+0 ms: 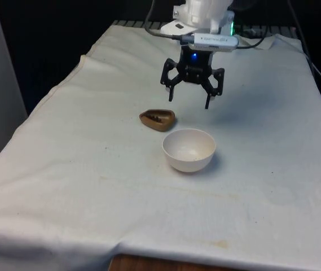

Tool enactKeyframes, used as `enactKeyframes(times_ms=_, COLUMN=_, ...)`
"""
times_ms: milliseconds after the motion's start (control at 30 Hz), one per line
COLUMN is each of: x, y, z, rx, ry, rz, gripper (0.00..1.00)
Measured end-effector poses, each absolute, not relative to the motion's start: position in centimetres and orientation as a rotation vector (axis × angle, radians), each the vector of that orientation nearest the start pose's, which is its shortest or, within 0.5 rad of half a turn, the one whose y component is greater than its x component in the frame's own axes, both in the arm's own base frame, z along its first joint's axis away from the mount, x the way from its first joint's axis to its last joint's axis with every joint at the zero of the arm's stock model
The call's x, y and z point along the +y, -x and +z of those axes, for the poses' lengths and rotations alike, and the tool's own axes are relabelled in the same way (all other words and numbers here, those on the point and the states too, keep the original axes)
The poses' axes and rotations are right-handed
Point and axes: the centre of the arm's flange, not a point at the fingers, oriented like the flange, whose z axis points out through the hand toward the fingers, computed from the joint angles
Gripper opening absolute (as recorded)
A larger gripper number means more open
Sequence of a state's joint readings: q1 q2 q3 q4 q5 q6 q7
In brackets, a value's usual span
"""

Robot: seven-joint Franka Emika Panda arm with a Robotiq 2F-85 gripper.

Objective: Pour the coffee beans from the cup into the bowl.

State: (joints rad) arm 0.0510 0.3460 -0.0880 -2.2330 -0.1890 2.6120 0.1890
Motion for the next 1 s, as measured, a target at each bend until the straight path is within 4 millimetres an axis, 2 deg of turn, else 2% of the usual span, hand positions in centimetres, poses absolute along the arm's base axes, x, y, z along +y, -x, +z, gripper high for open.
enactKeyframes(times_ms=600, x=-2.2, y=-56.4, z=20.1, rx=0.156, ry=3.304, rz=-0.068, gripper=1.0)
enactKeyframes(times_ms=1000, x=-2.2, y=-56.0, z=19.0, rx=0.156, ry=3.341, rz=-0.052, gripper=1.0)
